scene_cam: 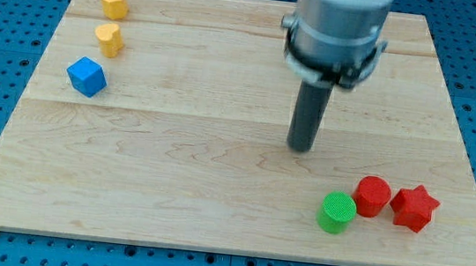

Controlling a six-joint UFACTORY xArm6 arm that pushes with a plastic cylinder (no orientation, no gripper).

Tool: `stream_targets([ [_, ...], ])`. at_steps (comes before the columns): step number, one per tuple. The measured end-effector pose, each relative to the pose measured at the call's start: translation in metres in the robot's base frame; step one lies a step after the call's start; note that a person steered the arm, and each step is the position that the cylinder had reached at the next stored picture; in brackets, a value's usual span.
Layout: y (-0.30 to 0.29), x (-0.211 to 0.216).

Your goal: Drag green star to the top left of the red circle

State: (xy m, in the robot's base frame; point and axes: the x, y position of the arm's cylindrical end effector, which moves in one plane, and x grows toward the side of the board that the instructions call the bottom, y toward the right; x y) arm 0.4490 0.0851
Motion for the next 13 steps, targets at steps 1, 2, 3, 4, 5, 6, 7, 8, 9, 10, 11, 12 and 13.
stream_targets([
  [1,0.067,-0.097],
  [2,0.076,-0.171],
  [3,0.039,-0.196],
  [4,0.023,-0.16],
  [5,-0.006,-0.147],
  [6,-0.029,-0.149],
  [7,-0.033,-0.118],
  [8,-0.008,-0.093],
  [9,0.014,-0.068],
  [10,0.031,-0.04],
  [11,0.029,0.005],
  [12,0.039,0.026],
  [13,-0.071,0.017],
])
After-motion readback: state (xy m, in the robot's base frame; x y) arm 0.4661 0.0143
